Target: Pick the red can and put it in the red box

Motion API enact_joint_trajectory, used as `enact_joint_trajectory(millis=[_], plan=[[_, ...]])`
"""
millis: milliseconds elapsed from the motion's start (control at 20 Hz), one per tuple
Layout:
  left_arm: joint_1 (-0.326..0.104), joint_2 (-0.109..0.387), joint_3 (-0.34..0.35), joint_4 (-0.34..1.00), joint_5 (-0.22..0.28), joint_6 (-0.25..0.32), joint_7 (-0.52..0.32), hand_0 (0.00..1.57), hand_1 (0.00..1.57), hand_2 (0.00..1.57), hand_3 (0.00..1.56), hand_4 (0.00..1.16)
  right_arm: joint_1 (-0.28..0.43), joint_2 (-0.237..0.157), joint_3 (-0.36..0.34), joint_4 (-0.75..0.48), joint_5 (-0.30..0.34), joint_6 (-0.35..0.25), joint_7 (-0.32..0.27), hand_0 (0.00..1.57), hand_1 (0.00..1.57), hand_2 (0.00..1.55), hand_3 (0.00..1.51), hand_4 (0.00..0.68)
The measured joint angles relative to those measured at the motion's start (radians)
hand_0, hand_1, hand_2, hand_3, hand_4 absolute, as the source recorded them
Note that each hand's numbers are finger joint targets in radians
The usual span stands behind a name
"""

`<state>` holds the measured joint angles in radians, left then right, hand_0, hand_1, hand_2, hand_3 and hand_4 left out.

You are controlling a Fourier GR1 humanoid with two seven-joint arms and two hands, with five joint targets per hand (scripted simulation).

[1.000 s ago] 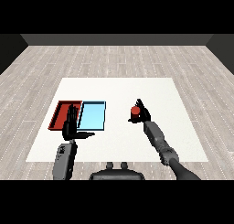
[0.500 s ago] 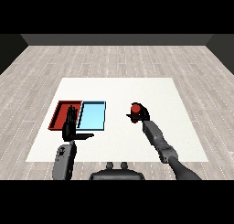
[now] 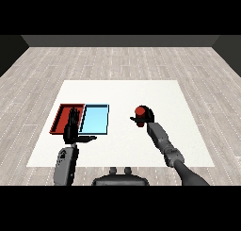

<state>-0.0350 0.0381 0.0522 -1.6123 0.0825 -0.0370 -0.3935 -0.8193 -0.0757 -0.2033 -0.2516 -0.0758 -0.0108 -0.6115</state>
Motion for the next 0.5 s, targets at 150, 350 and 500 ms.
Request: enact_joint_trajectory(millis=[150,350,500], plan=[[0.019,-0.008,-0.018,-0.011,-0.001,-0.010,-0.012,0.00,0.00,0.00,0.00,0.00,0.016,0.019,0.017,-0.043,0.012,-0.026,-0.011,1.43,1.43,1.43,1.37,0.623],[0.006,-0.010,-0.027,0.027,-0.014,-0.017,-0.031,0.00,0.00,0.00,0.00,0.00,0.050,0.006,0.045,-0.160,0.020,-0.013,0.011,1.42,1.42,1.43,1.37,0.621],[0.015,-0.009,-0.043,0.009,-0.020,-0.022,-0.013,0.00,0.00,0.00,0.00,0.00,0.098,0.009,0.068,-0.274,0.023,-0.022,0.031,1.43,1.43,1.43,1.38,0.622]])
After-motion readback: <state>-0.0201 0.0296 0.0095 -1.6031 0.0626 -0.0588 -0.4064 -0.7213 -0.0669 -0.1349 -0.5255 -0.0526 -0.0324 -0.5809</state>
